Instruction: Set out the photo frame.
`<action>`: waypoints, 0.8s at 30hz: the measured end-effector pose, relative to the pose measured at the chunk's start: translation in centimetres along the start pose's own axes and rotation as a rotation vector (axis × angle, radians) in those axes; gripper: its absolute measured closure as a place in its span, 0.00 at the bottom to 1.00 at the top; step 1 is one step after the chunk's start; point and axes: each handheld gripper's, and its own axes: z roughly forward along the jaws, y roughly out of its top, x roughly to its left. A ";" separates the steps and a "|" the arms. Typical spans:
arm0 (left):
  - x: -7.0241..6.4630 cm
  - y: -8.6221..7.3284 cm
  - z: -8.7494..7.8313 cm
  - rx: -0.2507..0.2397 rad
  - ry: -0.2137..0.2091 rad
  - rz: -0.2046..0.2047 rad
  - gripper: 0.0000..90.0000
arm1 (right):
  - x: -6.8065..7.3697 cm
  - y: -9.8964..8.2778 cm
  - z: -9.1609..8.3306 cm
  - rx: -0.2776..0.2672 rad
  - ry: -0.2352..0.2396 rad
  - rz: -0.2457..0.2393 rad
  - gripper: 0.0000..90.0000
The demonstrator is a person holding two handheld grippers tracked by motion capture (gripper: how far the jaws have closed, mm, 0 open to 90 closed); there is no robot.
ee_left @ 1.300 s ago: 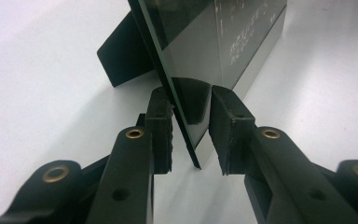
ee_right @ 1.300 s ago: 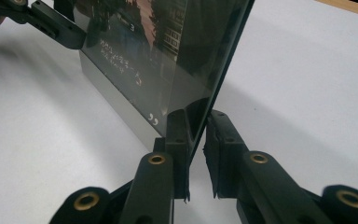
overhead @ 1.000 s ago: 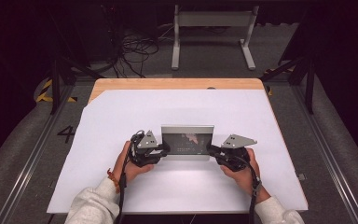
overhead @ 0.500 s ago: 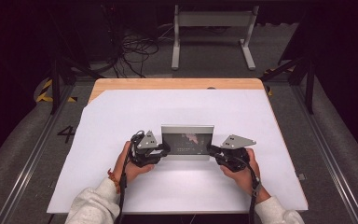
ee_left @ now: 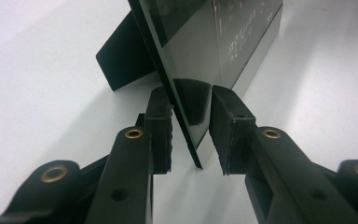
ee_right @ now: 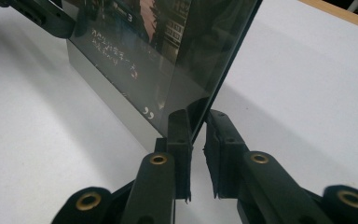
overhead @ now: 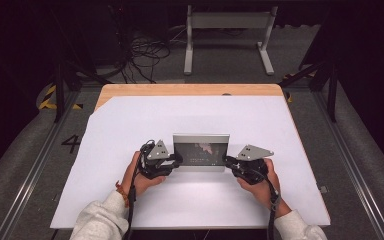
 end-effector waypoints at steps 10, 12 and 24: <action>-0.5 0.1 -0.7 0.008 0.028 0.019 0.77 | 0.2 0.2 -0.9 0.006 -0.009 -0.029 0.86; -0.6 0.0 -1.0 0.009 0.034 0.021 0.76 | 0.3 0.0 -1.1 0.008 -0.012 -0.040 0.86; -1.3 -0.5 -1.8 0.028 0.060 0.040 0.70 | -0.1 -1.0 -2.3 -0.004 -0.006 -0.048 0.74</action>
